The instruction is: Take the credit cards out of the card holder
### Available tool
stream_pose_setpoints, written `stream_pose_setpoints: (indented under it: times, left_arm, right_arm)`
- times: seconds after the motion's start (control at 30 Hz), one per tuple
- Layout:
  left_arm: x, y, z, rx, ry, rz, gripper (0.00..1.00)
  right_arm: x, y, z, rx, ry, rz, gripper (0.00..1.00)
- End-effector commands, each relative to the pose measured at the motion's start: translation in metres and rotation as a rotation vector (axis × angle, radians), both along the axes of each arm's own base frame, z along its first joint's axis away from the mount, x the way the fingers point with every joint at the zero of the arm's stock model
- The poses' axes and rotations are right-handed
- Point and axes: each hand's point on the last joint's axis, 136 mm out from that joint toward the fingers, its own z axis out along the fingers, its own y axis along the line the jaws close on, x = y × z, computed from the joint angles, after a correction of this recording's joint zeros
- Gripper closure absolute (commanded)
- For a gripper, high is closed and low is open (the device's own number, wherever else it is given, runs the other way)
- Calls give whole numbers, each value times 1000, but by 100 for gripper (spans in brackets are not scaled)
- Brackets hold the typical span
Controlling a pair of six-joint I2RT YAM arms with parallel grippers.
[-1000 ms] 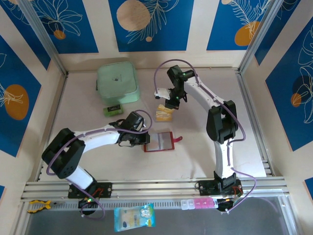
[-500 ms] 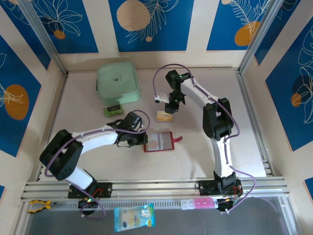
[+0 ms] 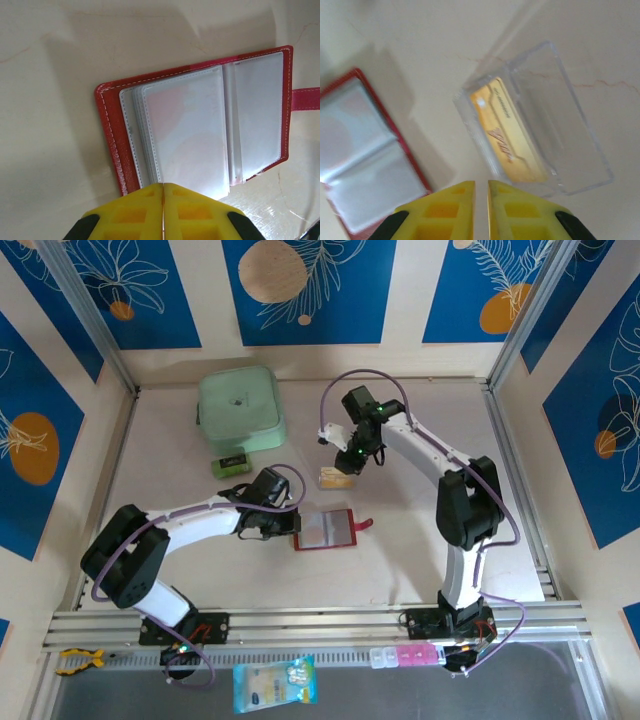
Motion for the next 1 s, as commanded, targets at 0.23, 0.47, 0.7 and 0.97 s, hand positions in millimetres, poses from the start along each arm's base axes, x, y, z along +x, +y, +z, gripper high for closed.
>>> stream_pose_setpoints:
  times: [0.23, 0.47, 0.7, 0.97]
  left_arm:
    - [-5, 10, -7, 33, 4, -20, 92]
    - [-7, 10, -11, 26, 14, -21, 92]
    - [-9, 8, -18, 20, 36, -21, 94]
    - [-11, 11, -27, 45, 60, -16, 95]
  right_arm:
    - [-50, 34, -6, 229, 251, -571, 90]
    - [-87, 49, -14, 308, 353, -724, 95]
    - [-108, 57, -23, 290, 439, -759, 99]
    - [-117, 67, -32, 292, 488, -735, 100]
